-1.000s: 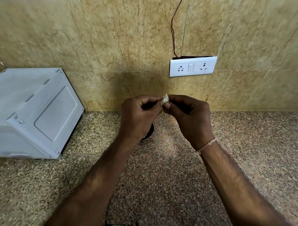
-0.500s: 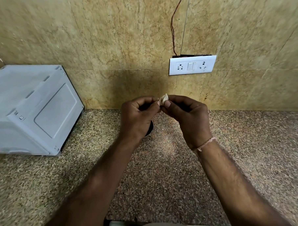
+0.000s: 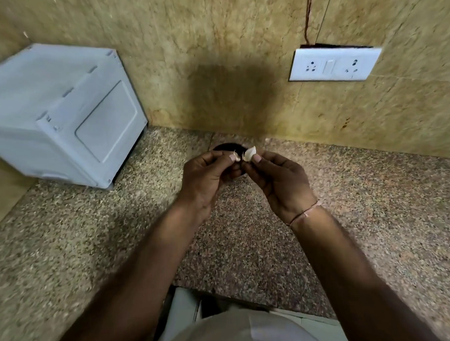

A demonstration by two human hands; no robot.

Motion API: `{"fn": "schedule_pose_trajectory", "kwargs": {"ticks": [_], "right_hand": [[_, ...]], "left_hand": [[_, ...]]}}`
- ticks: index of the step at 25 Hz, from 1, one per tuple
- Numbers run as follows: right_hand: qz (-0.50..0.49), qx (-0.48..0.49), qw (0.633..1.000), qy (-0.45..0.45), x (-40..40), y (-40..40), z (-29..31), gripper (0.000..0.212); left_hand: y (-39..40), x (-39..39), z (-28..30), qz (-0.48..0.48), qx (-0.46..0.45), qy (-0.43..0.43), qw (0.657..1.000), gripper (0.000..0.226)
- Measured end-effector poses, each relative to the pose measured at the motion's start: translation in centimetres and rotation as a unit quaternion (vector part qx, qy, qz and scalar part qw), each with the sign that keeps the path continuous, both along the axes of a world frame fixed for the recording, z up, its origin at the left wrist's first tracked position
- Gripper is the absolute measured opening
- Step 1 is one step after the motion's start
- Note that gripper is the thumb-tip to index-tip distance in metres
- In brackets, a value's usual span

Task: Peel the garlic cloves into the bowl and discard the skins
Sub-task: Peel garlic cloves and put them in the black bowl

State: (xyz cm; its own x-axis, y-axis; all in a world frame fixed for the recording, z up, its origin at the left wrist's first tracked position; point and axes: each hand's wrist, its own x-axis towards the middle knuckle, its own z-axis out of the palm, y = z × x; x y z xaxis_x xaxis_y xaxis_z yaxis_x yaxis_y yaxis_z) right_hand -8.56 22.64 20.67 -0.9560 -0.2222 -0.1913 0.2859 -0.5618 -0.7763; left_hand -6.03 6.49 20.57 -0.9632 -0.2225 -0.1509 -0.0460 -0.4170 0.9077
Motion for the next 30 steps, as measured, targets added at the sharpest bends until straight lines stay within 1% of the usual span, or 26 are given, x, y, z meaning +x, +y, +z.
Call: {"fn": "schedule_pose_trajectory", "kwargs": {"ticks": [2,3,4,5,6,7,8,10,12,13,16,18,20,23,24,26,28,30], "right_hand": [[0.029,0.081,0.996,-0.017,0.6,-1.3,-3.7,0.015],[0.04,0.155,0.987,-0.01,1.0,-2.0,-5.9,0.012],[0.051,0.257,0.965,0.012,1.4,-2.7,-8.2,0.01],[0.069,0.37,0.925,0.046,1.7,-3.2,-10.5,0.012],[0.096,0.466,0.876,0.082,1.9,-3.8,-12.7,0.015],[0.121,0.53,0.832,0.111,2.2,-4.3,-14.7,0.017],[0.139,0.563,0.804,0.131,2.5,-4.8,-16.3,0.017],[0.167,0.588,0.776,0.155,2.9,-5.6,-18.7,0.015],[0.182,0.606,0.754,0.178,3.1,-6.4,-20.0,0.015],[0.179,0.609,0.751,0.183,3.3,-6.6,-20.3,0.016],[0.148,0.599,0.764,0.188,3.4,-6.5,-20.1,0.021],[0.142,0.598,0.766,0.189,3.9,-5.5,-19.6,0.023],[0.162,0.578,0.778,0.187,4.8,-3.9,-18.9,0.029],[0.19,0.53,0.79,0.241,6.3,-1.4,-18.0,0.034],[0.187,0.526,0.789,0.257,6.5,-0.6,-17.9,0.033],[0.169,0.534,0.789,0.254,6.2,0.4,-18.1,0.027],[0.148,0.547,0.792,0.227,5.5,1.1,-18.4,0.02],[0.136,0.564,0.784,0.219,4.8,1.5,-18.6,0.013]], "left_hand": [[-1.3,1.7,-3.2,0.025,0.012,-0.065,0.997,0.006],[-2.1,2.6,-5.0,0.043,0.01,-0.095,0.994,0.006],[-2.9,3.6,-6.7,0.058,0.004,-0.123,0.991,0.007],[-3.6,4.5,-8.4,0.068,-0.005,-0.151,0.986,0.007],[-4.3,5.5,-10.1,0.074,-0.015,-0.179,0.981,0.009],[-4.9,6.5,-11.6,0.078,-0.022,-0.208,0.975,0.011],[-5.3,7.4,-12.8,0.08,-0.025,-0.233,0.969,0.012],[-6.0,8.9,-14.8,0.086,-0.033,-0.273,0.958,0.016],[-6.3,10.0,-16.4,0.091,-0.036,-0.289,0.952,0.018],[-6.3,10.4,-17.0,0.093,-0.036,-0.297,0.95,0.019],[-5.5,10.5,-18.3,0.09,-0.035,-0.322,0.942,0.016],[-4.5,10.1,-18.7,0.072,-0.04,-0.332,0.94,0.019],[-3.3,9.6,-19.0,0.039,-0.051,-0.335,0.94,0.022],[-1.3,8.6,-19.1,-0.033,-0.065,-0.34,0.938,0.016],[-0.7,8.2,-19.1,-0.051,-0.06,-0.345,0.935,0.014],[0.1,7.4,-18.9,-0.068,-0.033,-0.358,0.931,0.015],[0.7,6.7,-18.8,-0.062,0.008,-0.369,0.927,0.013],[0.9,6.1,-18.8,-0.045,0.031,-0.37,0.928,0.011]]}}
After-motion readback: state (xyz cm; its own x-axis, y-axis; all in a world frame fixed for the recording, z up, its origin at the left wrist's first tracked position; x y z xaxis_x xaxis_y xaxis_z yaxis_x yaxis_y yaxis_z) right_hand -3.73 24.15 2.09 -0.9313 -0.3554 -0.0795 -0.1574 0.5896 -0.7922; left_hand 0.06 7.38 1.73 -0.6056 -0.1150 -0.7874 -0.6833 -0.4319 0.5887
